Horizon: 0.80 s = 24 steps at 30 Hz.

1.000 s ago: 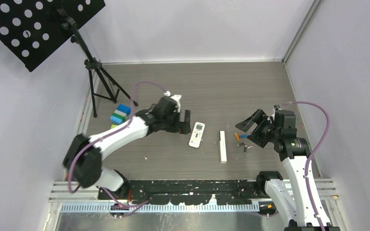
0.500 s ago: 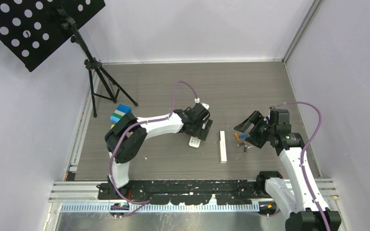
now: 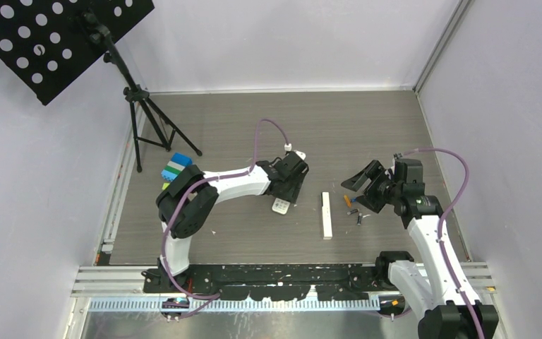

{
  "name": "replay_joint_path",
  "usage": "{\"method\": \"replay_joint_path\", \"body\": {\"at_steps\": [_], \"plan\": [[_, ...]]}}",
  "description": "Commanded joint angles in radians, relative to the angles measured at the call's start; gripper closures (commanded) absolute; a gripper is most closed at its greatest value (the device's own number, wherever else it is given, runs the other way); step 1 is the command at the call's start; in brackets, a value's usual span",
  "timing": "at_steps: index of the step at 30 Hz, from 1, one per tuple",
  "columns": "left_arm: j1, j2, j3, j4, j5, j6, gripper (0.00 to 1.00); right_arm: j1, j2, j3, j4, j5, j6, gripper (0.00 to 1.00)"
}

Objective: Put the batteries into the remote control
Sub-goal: Pick up the remote control from the center of the board, then turn over the remote control.

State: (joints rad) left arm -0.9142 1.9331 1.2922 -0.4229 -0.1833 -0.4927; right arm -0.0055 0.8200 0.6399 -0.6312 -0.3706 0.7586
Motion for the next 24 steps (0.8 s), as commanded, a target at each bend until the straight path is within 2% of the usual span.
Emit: {"method": "replay_joint_path", "body": {"at_steps": [1,5,8,15,19,24], "plan": [[0.005,-0.05,0.005,-0.014,0.032,-0.003,0.62,0.022,-0.053,-0.017,0.183,-0.096,0.06,0.24],[0.067,-0.175,-0.024,0.026,0.266,-0.018,0.67,0.097,-0.084,-0.017,0.298,-0.126,0.113,0.24],[0.121,-0.281,-0.049,0.062,0.43,-0.038,0.69,0.189,-0.122,-0.033,0.393,-0.095,0.164,0.19],[0.244,-0.496,-0.07,0.107,0.599,-0.161,0.68,0.321,-0.219,-0.097,0.617,-0.002,0.309,0.06],[0.284,-0.564,-0.074,0.148,0.666,-0.313,0.68,0.366,-0.165,-0.076,0.734,-0.031,0.366,0.04],[0.284,-0.616,-0.118,0.318,0.745,-0.515,0.69,0.484,-0.053,-0.009,0.905,-0.016,0.409,0.03]]}}
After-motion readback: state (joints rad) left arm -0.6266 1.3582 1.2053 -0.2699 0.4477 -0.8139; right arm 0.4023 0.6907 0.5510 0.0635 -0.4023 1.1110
